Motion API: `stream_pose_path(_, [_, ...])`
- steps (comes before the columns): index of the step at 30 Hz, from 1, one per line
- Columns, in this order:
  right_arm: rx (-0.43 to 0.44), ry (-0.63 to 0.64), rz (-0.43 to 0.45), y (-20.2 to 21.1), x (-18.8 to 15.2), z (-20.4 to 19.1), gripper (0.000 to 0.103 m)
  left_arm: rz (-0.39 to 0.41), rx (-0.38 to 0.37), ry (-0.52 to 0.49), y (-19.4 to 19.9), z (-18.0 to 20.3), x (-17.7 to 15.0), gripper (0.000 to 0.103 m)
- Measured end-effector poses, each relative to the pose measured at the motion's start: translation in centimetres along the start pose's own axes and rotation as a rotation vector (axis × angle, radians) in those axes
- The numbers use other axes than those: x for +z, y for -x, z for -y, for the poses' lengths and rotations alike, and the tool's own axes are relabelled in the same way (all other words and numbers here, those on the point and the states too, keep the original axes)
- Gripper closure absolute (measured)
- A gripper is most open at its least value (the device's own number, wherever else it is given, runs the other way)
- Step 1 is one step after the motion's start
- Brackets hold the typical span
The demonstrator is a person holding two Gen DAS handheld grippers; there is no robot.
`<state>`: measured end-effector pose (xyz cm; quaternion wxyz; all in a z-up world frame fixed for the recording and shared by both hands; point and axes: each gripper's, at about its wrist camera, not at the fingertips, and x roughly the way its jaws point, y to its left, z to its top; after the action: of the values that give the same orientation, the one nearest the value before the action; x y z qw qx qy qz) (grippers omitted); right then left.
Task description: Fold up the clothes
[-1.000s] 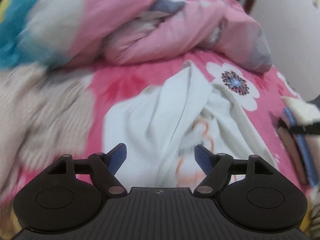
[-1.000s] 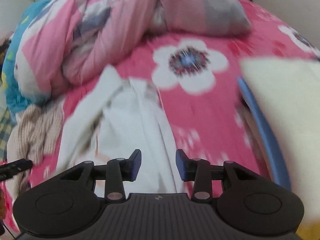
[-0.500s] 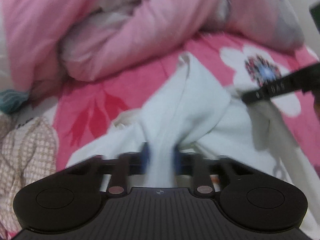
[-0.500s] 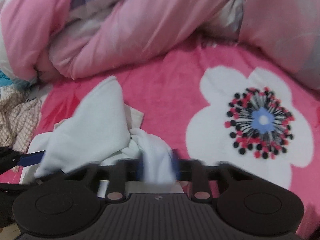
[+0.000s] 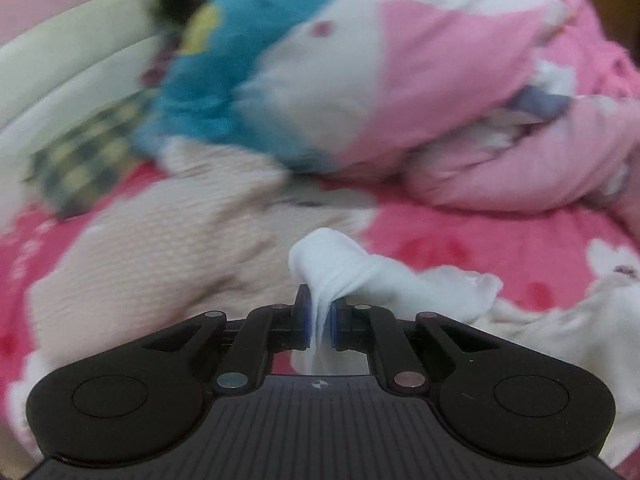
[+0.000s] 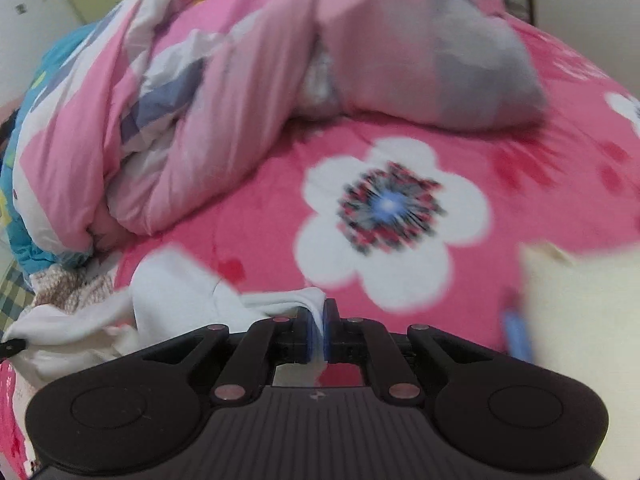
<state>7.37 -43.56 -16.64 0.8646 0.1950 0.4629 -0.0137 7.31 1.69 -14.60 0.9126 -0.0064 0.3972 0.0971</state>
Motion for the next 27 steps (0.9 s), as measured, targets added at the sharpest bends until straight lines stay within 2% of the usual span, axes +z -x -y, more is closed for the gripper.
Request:
stream_pose_path(4, [-0.07,-0.037,-0.068,3.7,-2.4,1.2,0.098,-0.071,0.067,0.038,0.5,-3.6,-1.1,0.096])
stream_pose_path(8, [-0.161,-0.066,-0.121,6.6,-5.1,1.6,0.098,-0.141,0.081,0.03,-0.2,-5.9,-2.7,0.096])
stream_pose_path(14, [-0.305,-0.096,-0.227,5.5,-10.5,2.4,0.095,-0.353,0.015,-0.017,-3.6,-8.5,-6.3,0.09])
stream_pose_path(16, [-0.363,-0.101,-0.275,4.7,-11.9,3.0,0.09,-0.403,-0.014,-0.044,-3.8,-9.2,-7.2,0.083])
stream_pose_path(17, [-0.38,-0.107,-0.283,4.8,-12.5,3.1,0.087,-0.4,-0.036,-0.051,-3.4,-9.6,-7.2,0.074])
stream_pose_path(18, [-0.397,-0.116,-0.283,5.3,-12.9,3.1,0.075,-0.389,-0.057,-0.058,-2.7,-10.0,-7.0,0.064])
stream_pose_path(19, [-0.412,-0.126,-0.266,6.2,-13.1,2.9,0.064,-0.378,-0.076,-0.065,-2.0,-10.4,-6.7,0.06])
stream_pose_path(21, [-0.423,-0.112,-0.198,8.4,-13.4,1.9,0.063,-0.356,-0.129,-0.074,-0.6,-11.1,-6.1,0.05])
stream_pose_path(24, [-0.417,-0.035,-0.098,10.9,-13.1,-0.5,0.063,-0.326,-0.273,-0.052,0.7,-11.1,-5.1,0.05])
stream_pose_path(27, [-0.312,0.027,-0.057,9.8,-11.5,-3.2,0.063,-0.308,-0.435,-0.112,-1.0,-8.2,-4.1,0.05])
